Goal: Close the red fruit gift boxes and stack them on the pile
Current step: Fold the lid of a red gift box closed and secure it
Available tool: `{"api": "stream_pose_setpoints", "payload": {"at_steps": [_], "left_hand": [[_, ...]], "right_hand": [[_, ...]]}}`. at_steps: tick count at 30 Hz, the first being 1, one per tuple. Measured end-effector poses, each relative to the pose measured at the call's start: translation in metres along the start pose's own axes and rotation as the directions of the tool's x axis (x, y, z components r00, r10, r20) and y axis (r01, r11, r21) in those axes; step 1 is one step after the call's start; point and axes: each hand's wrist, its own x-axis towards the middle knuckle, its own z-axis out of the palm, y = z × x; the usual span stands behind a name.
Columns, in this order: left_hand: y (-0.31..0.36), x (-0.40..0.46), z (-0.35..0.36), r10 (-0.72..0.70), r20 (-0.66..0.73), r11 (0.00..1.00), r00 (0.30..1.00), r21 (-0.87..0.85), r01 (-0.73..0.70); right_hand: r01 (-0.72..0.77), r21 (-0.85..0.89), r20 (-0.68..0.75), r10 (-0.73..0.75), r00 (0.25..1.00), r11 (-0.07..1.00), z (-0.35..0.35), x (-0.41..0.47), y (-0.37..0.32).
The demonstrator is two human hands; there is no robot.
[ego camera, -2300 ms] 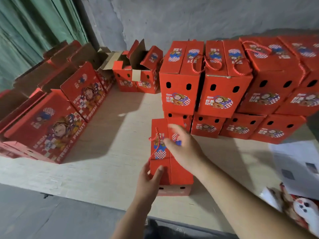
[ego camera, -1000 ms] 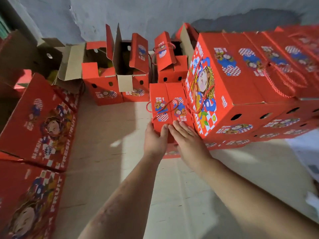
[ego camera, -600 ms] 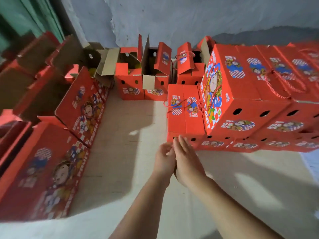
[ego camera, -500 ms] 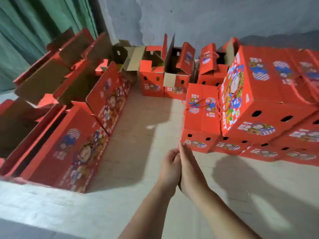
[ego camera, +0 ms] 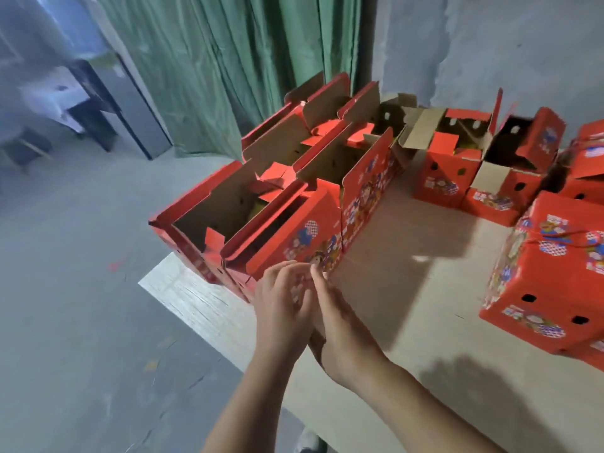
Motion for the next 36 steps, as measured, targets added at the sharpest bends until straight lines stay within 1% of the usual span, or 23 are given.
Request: {"api": "stream_pose_setpoints", "payload": {"at_steps": [1, 2, 3, 4, 5, 7, 9, 11, 12, 14, 15, 17, 18, 19, 22, 23, 24, 26, 27, 30, 32, 34, 36], "left_hand": [[-0.015, 0.014, -0.009, 0.041, -0.036, 0.993, 0.999, 0.117, -0.036], [-0.032, 0.03, -0.016, 0.04, -0.049, 0.979, 0.998, 0.202, -0.03], [-0.05, 0.044, -0.023, -0.015, -0.052, 0.969, 0.999, 0.245, 0.028], [-0.067, 0.058, -0.027, -0.084, -0.038, 0.965, 0.996, 0.247, 0.091], [-0.082, 0.07, -0.03, -0.14, 0.008, 0.958, 0.99, 0.253, 0.134], [-0.107, 0.082, -0.027, -0.118, 0.131, 0.952, 0.984, 0.297, 0.074], [-0.119, 0.083, -0.024, -0.086, 0.199, 0.959, 0.976, 0.282, 0.027], [-0.127, 0.082, -0.024, -0.07, 0.231, 0.974, 0.97, 0.227, 0.016], [-0.129, 0.083, -0.025, -0.068, 0.253, 0.982, 0.965, 0.19, 0.019], [-0.128, 0.088, -0.027, -0.068, 0.281, 0.986, 0.957, 0.164, 0.022], [-0.126, 0.09, -0.027, -0.048, 0.284, 0.985, 0.958, 0.171, -0.002], [-0.123, 0.093, -0.028, 0.048, 0.27, 0.977, 0.962, 0.19, -0.102], [-0.122, 0.097, -0.03, 0.09, 0.265, 0.97, 0.96, 0.197, -0.145], [-0.121, 0.103, -0.033, 0.106, 0.272, 0.971, 0.956, 0.178, -0.158], [-0.121, 0.127, -0.034, 0.057, 0.346, 0.996, 0.936, 0.039, -0.076], [-0.12, 0.131, -0.029, 0.035, 0.391, 0.996, 0.92, 0.063, -0.064], [-0.119, 0.131, -0.022, -0.007, 0.452, 0.991, 0.892, 0.12, -0.053], [-0.111, 0.118, -0.005, -0.092, 0.539, 0.982, 0.837, 0.187, -0.013], [-0.106, 0.106, 0.003, -0.112, 0.542, 0.978, 0.833, 0.209, -0.004], [-0.084, 0.067, 0.026, -0.131, 0.499, 0.964, 0.857, 0.266, -0.008], [-0.066, 0.042, 0.038, -0.137, 0.509, 0.968, 0.85, 0.252, 0.005], [-0.043, 0.014, 0.052, -0.101, 0.562, 0.967, 0.821, 0.249, -0.052], [-0.016, -0.02, 0.067, -0.063, 0.619, 0.957, 0.783, 0.259, -0.127]], "right_hand": [[0.002, -0.026, 0.017, -0.001, 1.0, 1.0, 0.007, 0.013, -0.009], [-0.05, 0.0, 0.01, 0.05, 0.999, 0.999, 0.018, 0.026, -0.019], [-0.096, 0.023, 0.004, 0.096, 0.995, 0.995, 0.029, 0.038, -0.025], [-0.128, 0.048, -0.027, 0.129, 0.991, 0.991, 0.043, 0.052, -0.029], [-0.168, 0.044, -0.043, 0.17, 0.984, 0.985, 0.055, 0.064, -0.032], [-0.212, 0.02, -0.105, 0.213, 0.971, 0.977, 0.078, 0.086, -0.029], [-0.289, -0.022, -0.144, 0.283, 0.948, 0.957, 0.097, 0.099, -0.022], [-0.342, 0.042, -0.17, 0.344, 0.923, 0.939, 0.106, 0.101, -0.017], [-0.358, 0.037, -0.205, 0.357, 0.911, 0.933, 0.108, 0.102, -0.017], [-0.368, -0.049, -0.25, 0.346, 0.905, 0.928, 0.114, 0.1, -0.014], [-0.358, -0.094, -0.259, 0.325, 0.91, 0.929, 0.117, 0.099, -0.014], [-0.349, -0.114, -0.279, 0.308, 0.91, 0.93, 0.122, 0.096, -0.015], [-0.361, -0.094, -0.298, 0.319, 0.9, 0.928, 0.122, 0.094, -0.016], [-0.39, -0.063, -0.336, 0.349, 0.875, 0.918, 0.12, 0.09, -0.016], [-0.5, 0.062, -0.464, 0.468, 0.752, 0.864, 0.105, 0.075, -0.009], [-0.5, 0.074, -0.486, 0.469, 0.738, 0.863, 0.099, 0.069, -0.006], [-0.489, 0.045, -0.494, 0.445, 0.747, 0.871, 0.093, 0.062, -0.002], [-0.485, -0.092, -0.495, 0.383, 0.78, 0.87, 0.08, 0.05, 0.006], [-0.493, -0.155, -0.489, 0.367, 0.791, 0.856, 0.072, 0.044, 0.013], [-0.489, -0.28, -0.454, 0.335, 0.826, 0.826, 0.044, 0.017, 0.033], [-0.466, -0.312, -0.442, 0.308, 0.843, 0.828, 0.023, -0.01, 0.046], [-0.448, -0.296, -0.457, 0.287, 0.842, 0.844, -0.001, -0.044, 0.063], [-0.434, -0.238, -0.46, 0.293, 0.838, 0.869, -0.028, -0.083, 0.083]]}}
